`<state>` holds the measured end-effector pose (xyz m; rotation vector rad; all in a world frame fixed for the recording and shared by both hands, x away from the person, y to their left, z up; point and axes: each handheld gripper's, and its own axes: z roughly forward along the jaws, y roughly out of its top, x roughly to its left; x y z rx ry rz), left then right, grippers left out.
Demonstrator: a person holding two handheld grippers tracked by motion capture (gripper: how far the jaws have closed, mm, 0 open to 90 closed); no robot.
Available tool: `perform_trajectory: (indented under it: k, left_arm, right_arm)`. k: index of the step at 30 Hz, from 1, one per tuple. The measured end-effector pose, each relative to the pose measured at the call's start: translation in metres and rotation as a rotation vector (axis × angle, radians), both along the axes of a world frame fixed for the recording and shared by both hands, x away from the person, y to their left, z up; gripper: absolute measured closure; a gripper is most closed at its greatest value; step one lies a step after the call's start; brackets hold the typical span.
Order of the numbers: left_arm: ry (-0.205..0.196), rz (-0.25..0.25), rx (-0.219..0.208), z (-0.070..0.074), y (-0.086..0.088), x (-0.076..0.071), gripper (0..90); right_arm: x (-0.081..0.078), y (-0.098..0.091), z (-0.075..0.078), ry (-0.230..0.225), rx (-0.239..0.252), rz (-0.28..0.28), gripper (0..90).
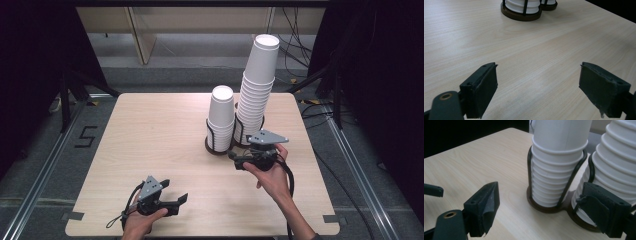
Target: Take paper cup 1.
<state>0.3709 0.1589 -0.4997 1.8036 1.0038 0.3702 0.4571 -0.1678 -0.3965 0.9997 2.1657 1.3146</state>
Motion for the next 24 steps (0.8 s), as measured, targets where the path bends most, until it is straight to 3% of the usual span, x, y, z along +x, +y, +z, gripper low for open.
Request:
perform_trajectory:
  k: [4, 5, 7, 17, 19, 21, 24]
  left_arm:
    - [-0.002, 0.001, -0.001, 0.0, 0.0, 0.0, 14.7]
    - [-0.002, 0.001, 0.001, 0.0, 0.0, 0.0, 14.6]
    - [-0.001, 0.002, 0.001, 0.0, 0.0, 0.0, 14.7]
    - [-0.002, -0.003, -0.004, -0.001, 0.0, 0.001, 14.7]
    - [-0.001, -0.001, -0.008, -0.001, 0.0, 0.001, 14.7]
    - [-0.001, -0.002, -0.002, -0.001, 0.0, 0.001, 14.7]
    - [-0.003, -0.005, -0.005, -0.001, -0.001, 0.001, 14.6]
  right_arm:
    - [0.005, 0.006, 0.004, -0.013, 0.01, -0.005, 17.1]
    - [0.01, 0.008, 0.01, -0.036, 0.005, -0.006, 17.3]
    - [0.012, 0.01, 0.012, -0.025, 0.012, -0.017, 17.5]
    - [0.035, 0.013, 0.033, -0.058, 0.007, -0.056, 16.5]
    - [0.038, 0.016, 0.039, -0.061, 0.026, -0.064, 16.5]
    - [0.042, 0.017, 0.043, -0.101, 0.009, -0.067, 16.6]
    - [0.045, 0.021, 0.047, -0.086, 0.026, -0.083, 16.7]
